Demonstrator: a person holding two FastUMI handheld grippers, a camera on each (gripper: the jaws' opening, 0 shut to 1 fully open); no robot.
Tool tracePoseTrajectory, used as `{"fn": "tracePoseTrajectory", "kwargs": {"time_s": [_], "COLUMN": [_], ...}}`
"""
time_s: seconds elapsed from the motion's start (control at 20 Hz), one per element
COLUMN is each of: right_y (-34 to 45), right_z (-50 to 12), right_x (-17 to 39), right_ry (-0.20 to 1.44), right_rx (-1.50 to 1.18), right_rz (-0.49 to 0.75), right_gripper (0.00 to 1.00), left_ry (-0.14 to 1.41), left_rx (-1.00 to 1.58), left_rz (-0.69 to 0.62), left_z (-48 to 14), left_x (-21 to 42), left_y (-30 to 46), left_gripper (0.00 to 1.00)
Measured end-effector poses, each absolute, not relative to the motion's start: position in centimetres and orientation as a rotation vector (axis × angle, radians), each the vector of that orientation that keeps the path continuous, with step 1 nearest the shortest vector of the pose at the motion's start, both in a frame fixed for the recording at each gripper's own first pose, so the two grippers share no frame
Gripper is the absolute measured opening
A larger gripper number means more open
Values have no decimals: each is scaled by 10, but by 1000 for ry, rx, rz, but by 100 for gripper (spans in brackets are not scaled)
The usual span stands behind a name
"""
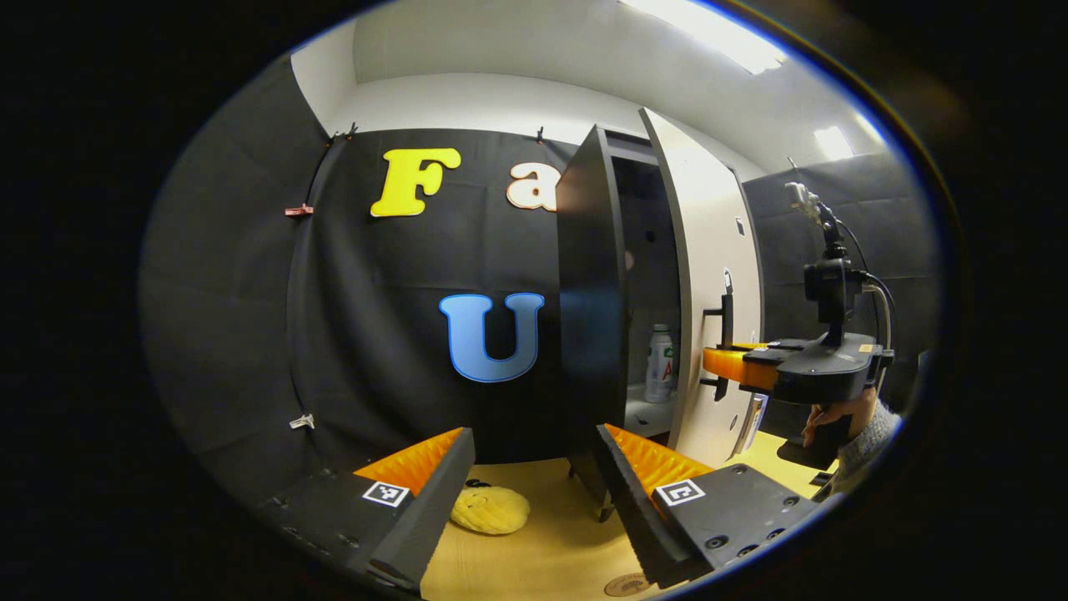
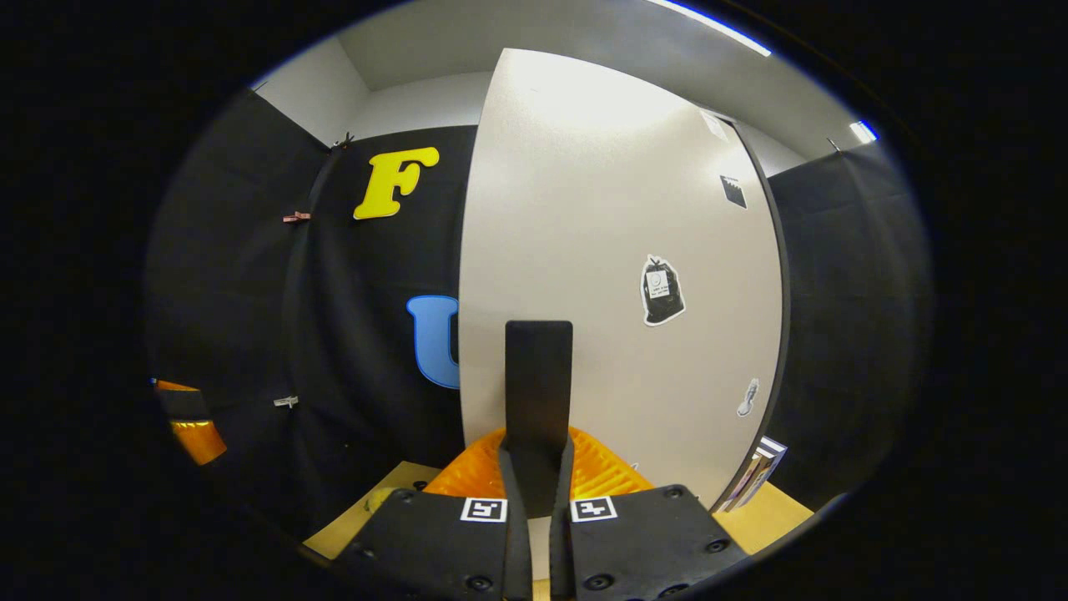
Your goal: Open the cabinet door with the right hand, grasp the bottle in the cabinet with the left hand and place it on the coaster, then close the cabinet door with the right hand.
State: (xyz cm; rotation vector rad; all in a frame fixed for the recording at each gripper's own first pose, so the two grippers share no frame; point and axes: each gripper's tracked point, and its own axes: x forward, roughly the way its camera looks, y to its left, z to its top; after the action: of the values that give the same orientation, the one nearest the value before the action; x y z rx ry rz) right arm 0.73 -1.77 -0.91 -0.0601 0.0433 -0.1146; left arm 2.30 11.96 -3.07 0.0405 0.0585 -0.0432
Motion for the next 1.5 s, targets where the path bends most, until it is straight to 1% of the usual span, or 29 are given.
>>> {"fn": "tracePoseTrajectory", "kwargs": {"time_s": [0.15,0.25,0.35,0.5,0.55,0.65,0.8,0.95,1.2,1.5], "right_y": [-19,-22,-25,-22,-22,-26,-26,-20,-30,-50], "right_z": [-9,-8,-8,-7,-7,-5,-4,-6,-5,-2], "right_x": [0,-3,-6,-9,-9,-9,-10,-15,-25,-32], "right_ry": [42,40,41,38,40,41,52,67,74,72], "right_rx": [-46,-55,-62,-29,-25,-46,-35,13,-3,-22], "right_rz": [-117,-121,-125,-128,-134,-144,-142,-118,-106,-162], "right_gripper": [12,12,12,12,12,12,12,12,12,11], "left_ry": [60,57,54,49,49,45,27,15,-1,10], "left_rx": [47,53,57,57,55,53,63,58,53,45], "left_rz": [-70,-87,-107,-135,-147,-177,-210,-237,-286,-331], "left_z": [-34,-33,-31,-31,-30,-29,-25,-22,-19,-25], "left_x": [3,1,0,1,3,6,12,25,54,86], "left_y": [100,92,84,69,62,46,20,-13,-76,-143], "left_gripper": [92,92,90,92,90,92,90,92,92,92]}}
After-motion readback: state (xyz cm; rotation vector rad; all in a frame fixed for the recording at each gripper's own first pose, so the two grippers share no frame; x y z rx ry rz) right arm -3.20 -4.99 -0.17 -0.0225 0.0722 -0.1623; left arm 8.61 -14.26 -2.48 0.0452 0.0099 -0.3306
